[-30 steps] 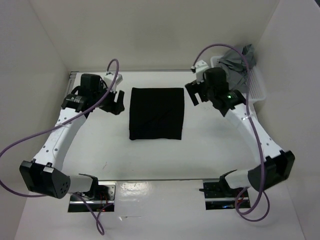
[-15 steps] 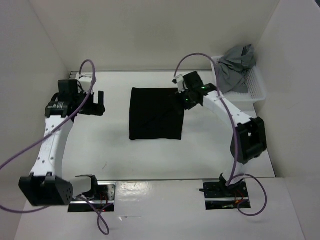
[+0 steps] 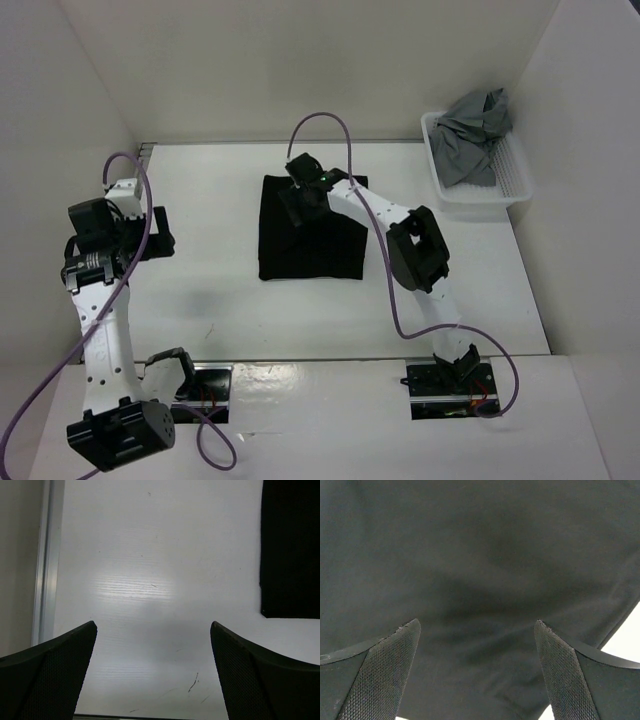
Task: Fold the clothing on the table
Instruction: Flatten the skirt out
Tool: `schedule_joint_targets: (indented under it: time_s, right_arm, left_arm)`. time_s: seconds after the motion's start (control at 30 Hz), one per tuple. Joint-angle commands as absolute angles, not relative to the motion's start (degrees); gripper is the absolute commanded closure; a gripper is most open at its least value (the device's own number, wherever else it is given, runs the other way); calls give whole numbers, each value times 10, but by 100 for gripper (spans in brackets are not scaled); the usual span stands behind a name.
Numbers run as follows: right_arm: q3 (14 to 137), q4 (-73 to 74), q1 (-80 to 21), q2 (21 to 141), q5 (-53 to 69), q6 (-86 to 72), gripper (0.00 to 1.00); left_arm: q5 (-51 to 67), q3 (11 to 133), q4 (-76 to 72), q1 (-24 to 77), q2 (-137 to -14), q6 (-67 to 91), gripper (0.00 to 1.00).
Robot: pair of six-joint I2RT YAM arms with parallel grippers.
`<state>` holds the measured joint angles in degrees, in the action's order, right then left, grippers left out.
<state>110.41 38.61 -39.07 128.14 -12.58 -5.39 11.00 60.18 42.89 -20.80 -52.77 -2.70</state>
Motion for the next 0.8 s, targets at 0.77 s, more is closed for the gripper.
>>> schedule_joint_targets:
  time_s: [0.77]
  right_arm:
    - [1304, 431, -325, 1402, -112, -177, 1]
  left_arm:
    - [134, 585, 404, -233, -541, -26, 0]
